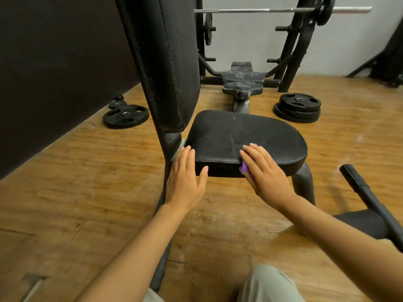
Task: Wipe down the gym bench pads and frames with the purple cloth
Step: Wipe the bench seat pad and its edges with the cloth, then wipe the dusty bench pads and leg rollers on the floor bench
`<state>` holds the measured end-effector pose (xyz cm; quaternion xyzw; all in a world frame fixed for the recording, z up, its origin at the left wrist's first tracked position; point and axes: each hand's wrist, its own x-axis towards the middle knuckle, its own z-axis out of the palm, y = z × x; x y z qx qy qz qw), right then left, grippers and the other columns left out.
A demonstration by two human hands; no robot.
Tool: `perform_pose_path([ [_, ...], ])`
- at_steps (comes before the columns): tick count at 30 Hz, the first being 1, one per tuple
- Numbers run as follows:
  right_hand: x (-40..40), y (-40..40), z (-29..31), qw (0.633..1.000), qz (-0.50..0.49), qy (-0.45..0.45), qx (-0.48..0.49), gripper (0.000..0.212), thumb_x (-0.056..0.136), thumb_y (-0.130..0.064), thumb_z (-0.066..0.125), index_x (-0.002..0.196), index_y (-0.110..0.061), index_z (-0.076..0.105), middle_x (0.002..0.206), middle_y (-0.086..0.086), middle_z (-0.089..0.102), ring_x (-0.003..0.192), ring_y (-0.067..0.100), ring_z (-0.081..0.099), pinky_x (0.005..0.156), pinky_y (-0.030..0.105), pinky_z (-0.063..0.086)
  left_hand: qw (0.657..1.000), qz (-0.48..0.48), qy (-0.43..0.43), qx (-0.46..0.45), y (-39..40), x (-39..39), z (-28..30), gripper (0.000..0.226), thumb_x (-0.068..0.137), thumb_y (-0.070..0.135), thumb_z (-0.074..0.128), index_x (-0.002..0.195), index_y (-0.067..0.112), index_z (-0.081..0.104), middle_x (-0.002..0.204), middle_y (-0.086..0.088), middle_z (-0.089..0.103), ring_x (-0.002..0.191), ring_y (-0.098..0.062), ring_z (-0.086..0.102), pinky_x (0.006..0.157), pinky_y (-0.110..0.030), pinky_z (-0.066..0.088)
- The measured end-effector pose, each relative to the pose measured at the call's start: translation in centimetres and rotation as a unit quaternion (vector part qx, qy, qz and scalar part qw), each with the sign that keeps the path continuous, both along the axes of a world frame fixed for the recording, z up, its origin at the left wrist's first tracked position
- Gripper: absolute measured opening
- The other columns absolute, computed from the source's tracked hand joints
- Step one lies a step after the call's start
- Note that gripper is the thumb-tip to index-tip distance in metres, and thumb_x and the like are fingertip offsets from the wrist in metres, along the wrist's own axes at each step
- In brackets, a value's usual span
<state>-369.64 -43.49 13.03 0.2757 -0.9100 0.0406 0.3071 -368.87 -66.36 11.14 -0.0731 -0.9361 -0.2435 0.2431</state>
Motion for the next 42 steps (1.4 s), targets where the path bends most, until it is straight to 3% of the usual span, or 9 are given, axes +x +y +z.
perform_pose_path([
  [5, 0.5, 0.1, 2.5, 0.988, -0.01, -0.152, -0.017, 0.048, 0.1, -0.031, 0.041, 0.14, -0.005, 0.042, 0.144, 0.012, 0.043, 0.138, 0.026, 0.029, 0.116, 0.039, 0.022, 0.995, 0.018, -0.092, -0.019, 0.5, 2.0, 2.8, 0.06, 0.099, 0.044, 0.039, 0.147, 0.009, 0.033, 0.155, -0.009, 0.029, 0.144, -0.022, 0.024, 0.116, -0.039, 0.029],
  [9, 1.6, 0.9, 6.5, 0.96, -0.002, -0.266, -0.091, 0.047, 0.098, -0.026, 0.048, 0.139, -0.003, 0.043, 0.143, 0.013, 0.042, 0.136, 0.028, 0.034, 0.114, 0.042, 0.031, 0.982, 0.021, -0.185, -0.014, 2.0, 4.3, 7.2, 0.062, 0.098, 0.045, 0.04, 0.15, 0.015, 0.024, 0.159, -0.002, 0.02, 0.146, -0.018, 0.018, 0.116, -0.032, 0.021],
  [15, 6.2, 5.7, 15.7, 0.915, 0.006, -0.378, -0.142, 0.045, 0.096, -0.025, 0.053, 0.135, -0.003, 0.048, 0.14, 0.013, 0.045, 0.13, 0.027, 0.042, 0.111, 0.036, 0.034, 0.959, -0.001, -0.283, -0.019, 6.8, 7.7, 17.2, 0.063, 0.098, 0.049, 0.037, 0.152, 0.021, 0.02, 0.16, 0.002, 0.017, 0.146, -0.016, 0.017, 0.116, -0.034, 0.023],
  [21, 11.6, 13.8, 25.8, 0.876, -0.041, -0.433, -0.207, 0.046, 0.097, -0.025, 0.052, 0.139, -0.007, 0.044, 0.144, 0.006, 0.039, 0.133, 0.017, 0.035, 0.109, 0.015, 0.019, 0.941, -0.032, -0.336, -0.013, 14.6, 10.3, 28.1, 0.061, 0.098, 0.048, 0.04, 0.151, 0.023, 0.022, 0.159, 0.004, 0.021, 0.146, -0.015, 0.02, 0.116, -0.034, 0.025],
  [26, 13.0, 21.1, 29.8, 0.854, -0.081, -0.461, -0.227, 0.047, 0.098, -0.028, 0.049, 0.14, -0.009, 0.042, 0.146, 0.005, 0.036, 0.136, 0.018, 0.032, 0.11, 0.018, 0.021, 0.931, -0.074, -0.357, -0.025, 21.3, 9.7, 33.0, 0.057, 0.099, 0.045, 0.04, 0.148, 0.02, 0.03, 0.156, 0.001, 0.028, 0.144, -0.016, 0.024, 0.117, -0.037, 0.026],
  [34, 8.2, 28.9, 32.4, 0.837, -0.146, -0.46, -0.26, 0.045, 0.097, -0.029, 0.05, 0.136, -0.007, 0.046, 0.141, 0.006, 0.042, 0.13, 0.018, 0.038, 0.103, 0.013, 0.021, 0.926, -0.14, -0.349, -0.041, 29.5, 4.6, 34.7, 0.045, 0.097, 0.046, 0.043, 0.136, 0.022, 0.045, 0.141, 0.005, 0.046, 0.129, -0.017, 0.043, 0.107, -0.036, 0.038],
  [42, -3.0, 34.8, 31.4, 0.82, -0.2, -0.475, -0.251, 0.047, 0.097, -0.032, 0.049, 0.138, -0.009, 0.046, 0.143, 0.003, 0.041, 0.132, 0.017, 0.037, 0.104, 0.016, 0.023, 0.907, -0.175, -0.378, -0.063, 35.2, -9.3, 32.3, 0.056, 0.098, 0.052, 0.038, 0.145, 0.022, 0.037, 0.151, 0.005, 0.035, 0.139, -0.016, 0.032, 0.111, -0.034, 0.032],
])
